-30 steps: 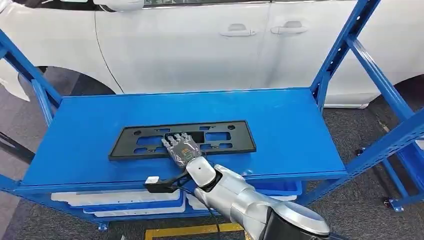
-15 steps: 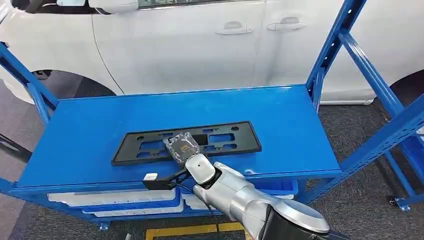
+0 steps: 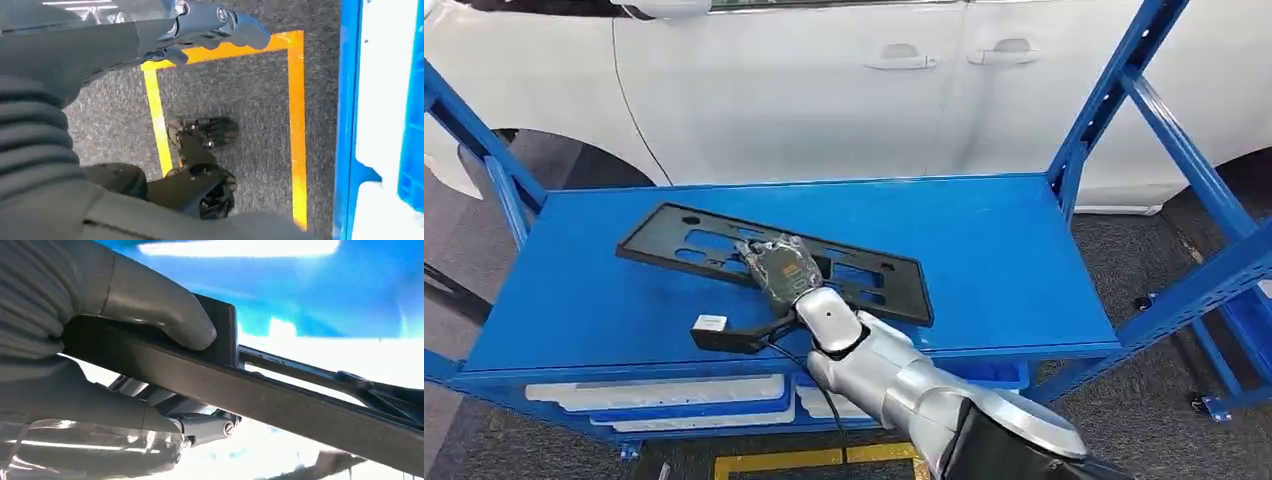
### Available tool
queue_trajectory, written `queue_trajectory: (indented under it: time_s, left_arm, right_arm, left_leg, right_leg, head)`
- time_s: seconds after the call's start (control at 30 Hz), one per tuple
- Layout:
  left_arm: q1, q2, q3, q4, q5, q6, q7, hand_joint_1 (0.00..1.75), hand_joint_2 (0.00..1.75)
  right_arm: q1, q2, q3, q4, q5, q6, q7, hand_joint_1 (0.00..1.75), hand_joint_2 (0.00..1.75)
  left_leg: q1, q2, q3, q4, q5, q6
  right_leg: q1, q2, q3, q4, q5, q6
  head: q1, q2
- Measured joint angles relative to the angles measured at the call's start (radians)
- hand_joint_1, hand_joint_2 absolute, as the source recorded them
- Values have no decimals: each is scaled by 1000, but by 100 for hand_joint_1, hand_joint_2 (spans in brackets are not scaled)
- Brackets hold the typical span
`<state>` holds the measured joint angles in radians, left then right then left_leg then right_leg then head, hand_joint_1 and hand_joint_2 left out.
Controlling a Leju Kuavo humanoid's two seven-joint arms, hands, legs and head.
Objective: Take the parts from the cabinet and place them on the table.
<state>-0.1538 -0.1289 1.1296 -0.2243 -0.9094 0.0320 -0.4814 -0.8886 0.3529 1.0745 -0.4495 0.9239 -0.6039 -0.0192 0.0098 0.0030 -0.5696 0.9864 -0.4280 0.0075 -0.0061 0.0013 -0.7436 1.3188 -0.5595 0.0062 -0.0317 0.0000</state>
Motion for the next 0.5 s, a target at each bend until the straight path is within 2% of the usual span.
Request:
queue_trajectory:
  time_s: [0.03,0.1,0.13,0.23,0.3,0.33,0.4,0.43,0.47,0.5]
  left_arm:
    - [1,0,0,0,9,-7,-3,0,175]
    - [4,0,2,0,30,-28,-31,0,175]
    - [3,0,7,0,45,-42,-48,0,175]
    - [5,0,22,0,83,-37,-86,0,175]
    - [7,3,31,0,108,-41,-132,0,175]
    - [7,3,37,0,118,-44,-145,0,175]
    - [12,3,46,0,126,-66,-144,0,175]
    - [20,4,48,0,132,-81,-145,0,175]
    - [28,5,52,0,136,-93,-145,0,175]
    - [35,6,56,0,138,-96,-147,0,175]
  right_arm:
    - [1,-3,-32,-28,-6,-7,-34,175,175]
    - [17,-13,-105,-119,-75,0,-138,175,175]
    - [36,-24,-157,-194,-157,24,-218,175,175]
    - [112,-61,-309,-444,-462,155,-416,175,175]
    - [156,-82,-396,-598,-671,272,-463,175,175]
    - [188,-90,-439,-667,-802,353,-472,175,175]
    - [256,-126,-515,-829,-1075,579,-519,175,175]
    - [284,-150,-541,-900,-1157,684,-544,175,175]
    - [305,-169,-564,-967,-1214,763,-555,175,175]
    - [321,-182,-583,-1026,-1247,817,-558,175,175]
  left_leg:
    - [0,-1,0,4,-3,-2]
    - [0,-2,0,17,-12,-8]
    - [-5,-3,-7,25,-18,-15]
    - [-3,-4,-7,24,-21,-29]
    - [-2,-6,-8,29,-29,-38]
    - [-2,-5,-17,59,-53,-43]
    - [3,-5,-86,210,-135,-52]
    - [3,-4,-125,293,-167,-54]
    - [3,-4,-148,343,-176,-55]
    - [3,-4,-150,343,-161,-55]
  right_leg:
    - [0,0,29,-64,44,-2]
    - [0,-1,112,-245,130,-9]
    - [3,-1,127,-280,115,-15]
    - [9,0,125,-283,118,-27]
    - [-2,-4,131,-292,122,-36]
    - [-4,-5,133,-295,122,-39]
    - [-4,-7,131,-295,122,-42]
    - [-3,-7,131,-295,121,-43]
    - [-3,-6,131,-294,120,-43]
    - [-3,-4,132,-294,119,-42]
  head:
    - [0,0]
    - [0,0]
    - [-1,0]
    - [-1,0]
    - [-1,0]
    - [-6,0]
    - [-9,0]
    - [-8,0]
    - [-9,0]
    - [-8,0]
